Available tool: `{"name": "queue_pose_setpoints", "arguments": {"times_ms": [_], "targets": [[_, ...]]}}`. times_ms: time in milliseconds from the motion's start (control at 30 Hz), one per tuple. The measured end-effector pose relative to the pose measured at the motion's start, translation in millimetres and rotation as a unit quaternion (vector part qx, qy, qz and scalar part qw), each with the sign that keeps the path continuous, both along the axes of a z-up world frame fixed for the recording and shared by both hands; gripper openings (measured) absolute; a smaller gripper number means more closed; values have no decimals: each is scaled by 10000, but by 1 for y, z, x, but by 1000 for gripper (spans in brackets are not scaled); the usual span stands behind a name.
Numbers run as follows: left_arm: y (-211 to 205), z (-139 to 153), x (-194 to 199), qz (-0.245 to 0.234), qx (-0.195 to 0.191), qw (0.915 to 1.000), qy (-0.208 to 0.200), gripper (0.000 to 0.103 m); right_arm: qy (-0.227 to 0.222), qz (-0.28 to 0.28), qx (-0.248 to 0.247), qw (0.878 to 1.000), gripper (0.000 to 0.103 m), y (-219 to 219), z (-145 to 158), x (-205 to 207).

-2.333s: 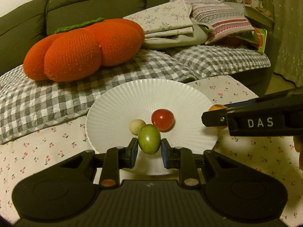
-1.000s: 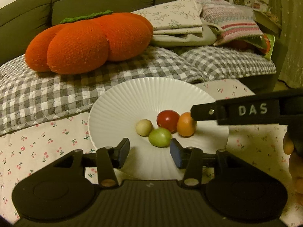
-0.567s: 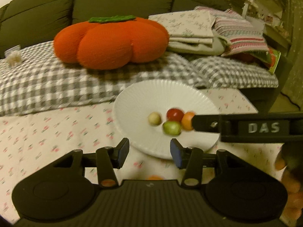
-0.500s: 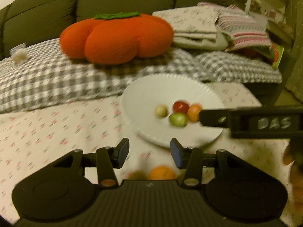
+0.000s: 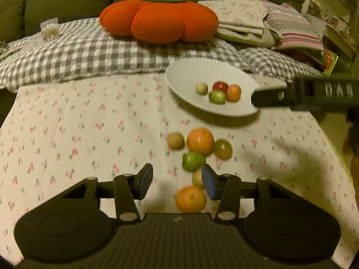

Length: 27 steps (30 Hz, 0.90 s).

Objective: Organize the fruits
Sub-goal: 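Move both tools back to the remaining fruit cluster, then grasp a mandarin with the left tool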

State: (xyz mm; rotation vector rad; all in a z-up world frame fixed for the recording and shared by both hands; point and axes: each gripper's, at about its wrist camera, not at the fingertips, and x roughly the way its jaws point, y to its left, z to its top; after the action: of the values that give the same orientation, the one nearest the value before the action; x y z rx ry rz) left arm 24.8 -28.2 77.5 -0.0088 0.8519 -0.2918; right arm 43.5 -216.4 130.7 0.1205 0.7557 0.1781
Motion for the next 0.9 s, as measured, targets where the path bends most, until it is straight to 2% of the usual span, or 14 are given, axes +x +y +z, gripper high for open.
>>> {"name": "queue_pose_setpoints", "arguments": {"times_ms": [100, 200, 433, 767, 867, 900], "targets": [[3, -8, -9, 6, -3, 10000, 79, 49, 47, 20, 48, 10000, 89, -1, -1, -1], [5, -17, -15, 6, -43, 9998, 170, 63, 100, 32, 26, 9999, 89, -1, -3, -1], [-3, -35, -14, -176, 72, 9996, 199, 69, 378, 146, -64, 9992, 92, 5, -15, 2], [-11, -45, -13, -274, 184, 9995, 26, 69, 616, 130, -59, 9980, 92, 7, -27, 8], [-11, -46, -12, -291, 150, 9995, -3, 65, 637, 122, -98, 9978, 92, 8, -30, 9], [-11, -46, -12, -301, 146, 9994, -16, 60, 648, 127, -105, 9978, 92, 8, -31, 9]]}}
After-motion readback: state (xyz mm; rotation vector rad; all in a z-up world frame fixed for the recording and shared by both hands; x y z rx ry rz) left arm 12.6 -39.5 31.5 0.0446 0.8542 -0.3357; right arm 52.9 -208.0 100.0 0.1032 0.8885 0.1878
